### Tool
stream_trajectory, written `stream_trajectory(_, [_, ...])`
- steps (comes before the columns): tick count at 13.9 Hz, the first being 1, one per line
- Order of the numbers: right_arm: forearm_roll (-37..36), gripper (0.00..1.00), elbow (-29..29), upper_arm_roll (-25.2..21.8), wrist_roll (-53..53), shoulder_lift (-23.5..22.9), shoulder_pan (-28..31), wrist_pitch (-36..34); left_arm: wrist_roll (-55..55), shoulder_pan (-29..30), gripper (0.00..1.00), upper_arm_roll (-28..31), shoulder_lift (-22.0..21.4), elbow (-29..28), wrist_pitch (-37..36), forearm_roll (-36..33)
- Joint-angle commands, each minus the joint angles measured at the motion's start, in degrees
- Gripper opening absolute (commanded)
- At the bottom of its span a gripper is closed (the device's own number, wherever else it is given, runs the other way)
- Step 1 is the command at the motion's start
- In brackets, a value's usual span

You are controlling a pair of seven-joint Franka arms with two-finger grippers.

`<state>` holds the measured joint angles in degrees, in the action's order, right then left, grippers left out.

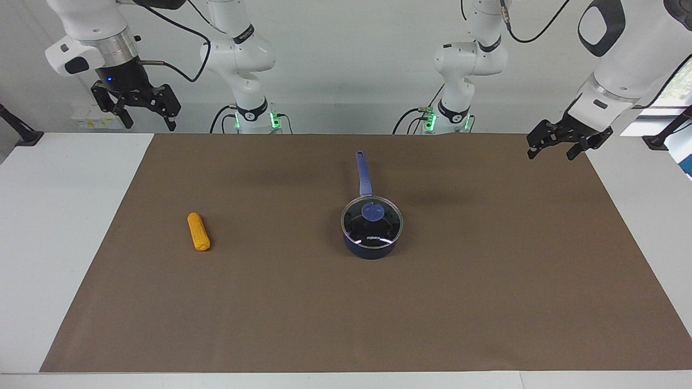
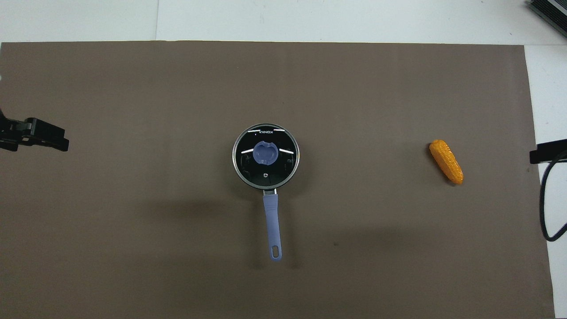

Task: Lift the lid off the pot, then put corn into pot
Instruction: 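Move the left gripper toward the pot lid while the right gripper approaches the corn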

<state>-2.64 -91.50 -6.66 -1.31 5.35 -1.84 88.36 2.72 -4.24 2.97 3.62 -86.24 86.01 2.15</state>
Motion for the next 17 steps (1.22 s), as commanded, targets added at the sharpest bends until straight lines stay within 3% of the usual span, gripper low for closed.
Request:
stream_trajectory(1, [1.0,1.0,1.0,0.9,1.0,0.1,0.2,-3.1,0.8,0.7,1.0,-0.6,-1.8,-2.0,-0.4,-0.4])
stream_trajectory(9, [1.9,1.0,1.1,1.4,0.9,0.3,0.3,-2.8,0.0,-0.6,1.0,-1.4,-1.9,-2.1,-0.2,0.0])
stream_trajectory(13, [1.5,1.0,0.3,1.4,-3.6,0.6,0.3,-2.1,-1.3,-6.0,1.0,-1.4,-1.8,-2.4,1.1,0.0])
stream_trajectory(17, [1.4,1.0,-4.6,1.0,-9.8,0.6,1.2,1.6,-8.0,-14.3,1.0,-1.4,-1.2,-3.8,5.9,0.0])
